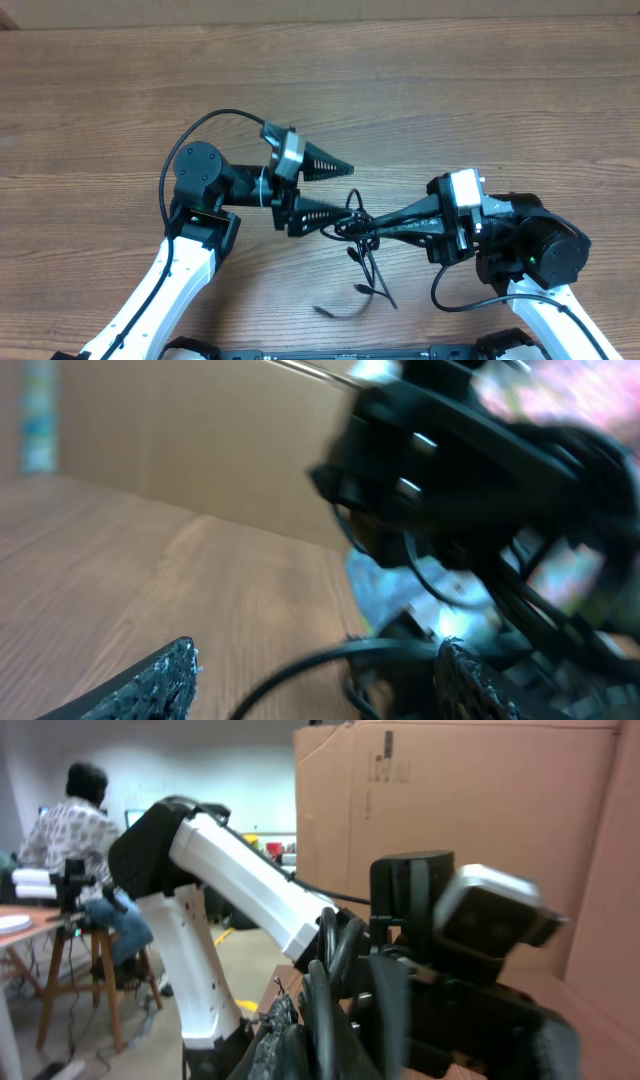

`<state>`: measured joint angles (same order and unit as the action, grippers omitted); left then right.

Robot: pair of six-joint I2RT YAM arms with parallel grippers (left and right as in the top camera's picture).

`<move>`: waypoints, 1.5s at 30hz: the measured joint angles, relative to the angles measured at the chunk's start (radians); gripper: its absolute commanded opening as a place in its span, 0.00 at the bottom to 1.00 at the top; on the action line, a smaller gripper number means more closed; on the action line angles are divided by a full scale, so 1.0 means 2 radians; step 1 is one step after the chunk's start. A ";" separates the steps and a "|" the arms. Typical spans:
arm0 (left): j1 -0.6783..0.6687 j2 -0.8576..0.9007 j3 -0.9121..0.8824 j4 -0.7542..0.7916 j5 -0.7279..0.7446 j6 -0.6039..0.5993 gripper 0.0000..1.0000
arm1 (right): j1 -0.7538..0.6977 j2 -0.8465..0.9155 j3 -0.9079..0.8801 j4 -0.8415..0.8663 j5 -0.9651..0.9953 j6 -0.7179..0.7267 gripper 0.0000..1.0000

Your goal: Untangle cables

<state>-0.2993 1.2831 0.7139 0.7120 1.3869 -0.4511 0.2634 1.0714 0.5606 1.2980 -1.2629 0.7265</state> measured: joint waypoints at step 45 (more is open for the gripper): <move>-0.004 0.000 0.000 0.000 0.061 0.202 0.73 | 0.029 0.000 0.000 0.000 0.033 0.141 0.04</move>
<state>-0.3077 1.2831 0.7139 0.7116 1.5097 -0.0479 0.3214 1.0714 0.5606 1.2984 -1.1961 1.0092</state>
